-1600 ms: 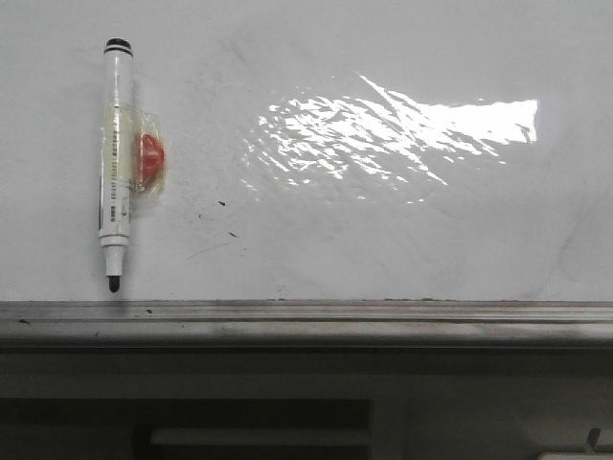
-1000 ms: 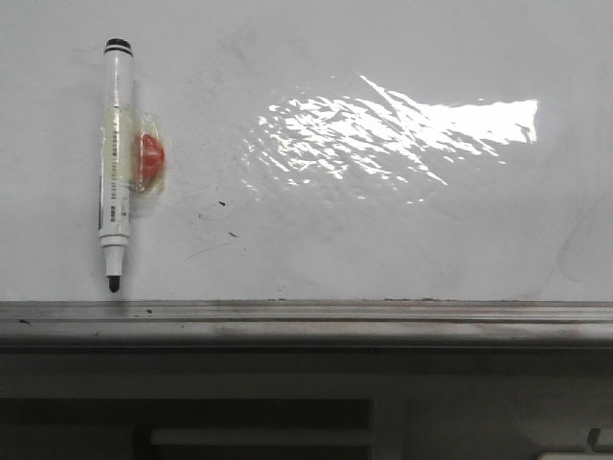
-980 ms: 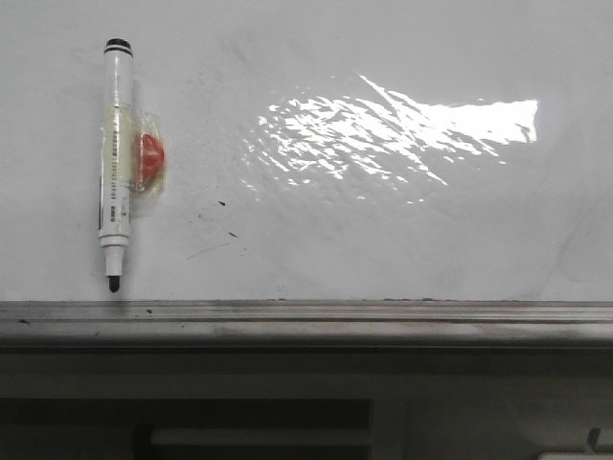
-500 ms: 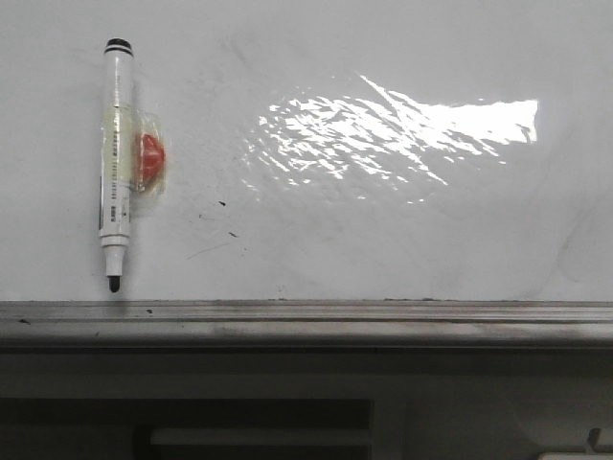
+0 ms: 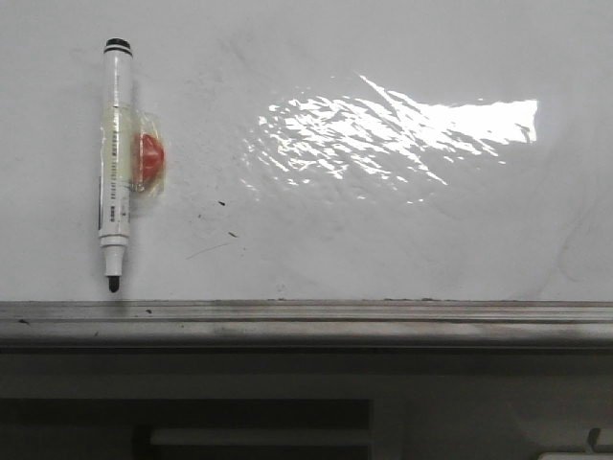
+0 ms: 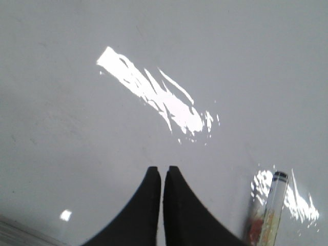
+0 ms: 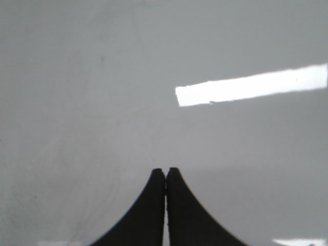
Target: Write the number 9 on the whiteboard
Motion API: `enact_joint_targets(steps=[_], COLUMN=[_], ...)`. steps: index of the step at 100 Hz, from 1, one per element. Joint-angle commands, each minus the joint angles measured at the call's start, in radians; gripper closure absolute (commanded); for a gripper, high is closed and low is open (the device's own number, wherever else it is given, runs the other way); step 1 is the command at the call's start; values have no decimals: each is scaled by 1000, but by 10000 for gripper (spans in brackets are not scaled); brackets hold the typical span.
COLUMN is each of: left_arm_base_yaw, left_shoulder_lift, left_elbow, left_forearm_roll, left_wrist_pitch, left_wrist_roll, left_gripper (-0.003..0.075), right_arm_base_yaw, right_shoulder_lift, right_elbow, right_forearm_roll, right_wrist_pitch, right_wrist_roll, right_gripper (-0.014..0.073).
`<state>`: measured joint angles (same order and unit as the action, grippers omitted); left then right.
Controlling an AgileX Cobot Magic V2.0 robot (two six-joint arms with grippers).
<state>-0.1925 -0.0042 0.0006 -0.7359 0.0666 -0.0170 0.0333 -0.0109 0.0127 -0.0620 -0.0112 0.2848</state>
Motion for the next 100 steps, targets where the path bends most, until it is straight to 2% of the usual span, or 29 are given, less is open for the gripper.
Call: enact_joint_targets(steps=[1, 13, 29, 36, 42, 50, 51, 52, 55, 62, 69, 74, 81, 100], left_arm_base_yaw=[2, -5, -18, -16, -16, -18, -18, -18, -18, -18, -18, -19, -35, -157], left_shoulder_lift=[-25, -25, 43, 118, 193, 309, 327, 336, 371, 451, 521, 564, 619, 734], left_elbow=[19, -17, -186, -278, -350, -441, -453, -459, -480, -521, -540, -545, -545, -545], left_forearm_roll=[-57, 29, 300, 428, 473, 466, 461, 459, 452, 419, 352, 291, 179, -36], left_wrist_pitch=[-88, -67, 44, 130, 219, 330, 343, 348, 365, 396, 413, 433, 478, 484], left_wrist_roll=[-5, 37, 187, 199, 202, 216, 216, 216, 216, 216, 228, 290, 415, 449], left_gripper=[741, 741, 741, 740, 727, 631, 591, 591, 514, 360, 267, 260, 279, 327], right_arm_base_yaw=[-5, -5, -5, -5, -5, -5, -5, -5, -5, -5, -5, -5, 4, 16], right_shoulder_lift=[-16, -14, 53, 112, 173, 251, 264, 271, 296, 355, 401, 422, 431, 430], right_elbow=[25, -26, -227, -315, -389, -467, -485, -485, -516, -567, -602, -616, -626, -626], right_forearm_roll=[105, 224, 226, 202, 188, 181, 181, 181, 181, 181, 181, 183, 190, 192], right_wrist_pitch=[-53, -32, 283, 360, 419, 488, 503, 510, 542, 615, 653, 662, 653, 642], right_wrist_roll=[25, 28, 15, -83, -192, -301, -329, -329, -372, -429, -435, -435, -435, -435], right_gripper=[635, 635, 635, 635, 634, 628, 623, 619, 595, 489, 340, 224, 138, 135])
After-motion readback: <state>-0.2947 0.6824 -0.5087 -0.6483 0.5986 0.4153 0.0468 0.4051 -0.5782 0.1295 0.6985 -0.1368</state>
